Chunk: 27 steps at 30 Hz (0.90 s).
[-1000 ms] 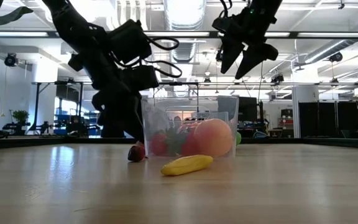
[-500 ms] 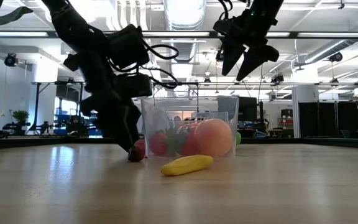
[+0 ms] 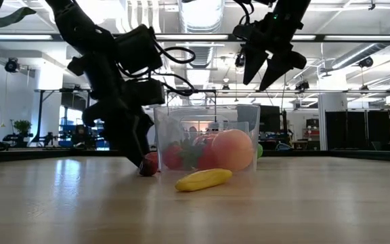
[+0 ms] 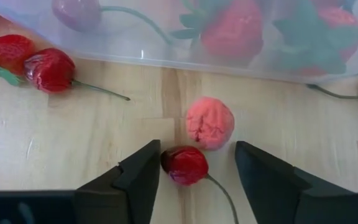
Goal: Pick and placing Produce into tupperware
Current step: Put the red cherry into the transparent bin
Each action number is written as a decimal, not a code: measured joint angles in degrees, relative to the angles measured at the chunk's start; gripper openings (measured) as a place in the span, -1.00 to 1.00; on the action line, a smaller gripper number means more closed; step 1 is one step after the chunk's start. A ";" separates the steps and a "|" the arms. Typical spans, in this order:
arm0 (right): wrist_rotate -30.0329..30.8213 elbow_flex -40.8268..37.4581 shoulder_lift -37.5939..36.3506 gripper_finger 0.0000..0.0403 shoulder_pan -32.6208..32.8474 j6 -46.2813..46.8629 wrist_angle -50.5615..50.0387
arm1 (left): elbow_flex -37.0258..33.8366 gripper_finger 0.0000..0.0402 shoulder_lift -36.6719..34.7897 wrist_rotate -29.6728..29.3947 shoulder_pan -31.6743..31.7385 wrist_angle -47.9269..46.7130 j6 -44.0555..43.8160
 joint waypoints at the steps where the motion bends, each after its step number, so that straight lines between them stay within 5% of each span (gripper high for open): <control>1: -0.03 0.00 0.00 0.21 0.00 0.00 -0.02 | 0.00 -0.07 0.00 0.00 -0.09 -0.06 0.00; 27: -0.49 0.00 0.00 0.19 0.00 -1.40 -0.24 | 0.10 -0.61 -5.17 -2.16 -0.09 -6.54 0.06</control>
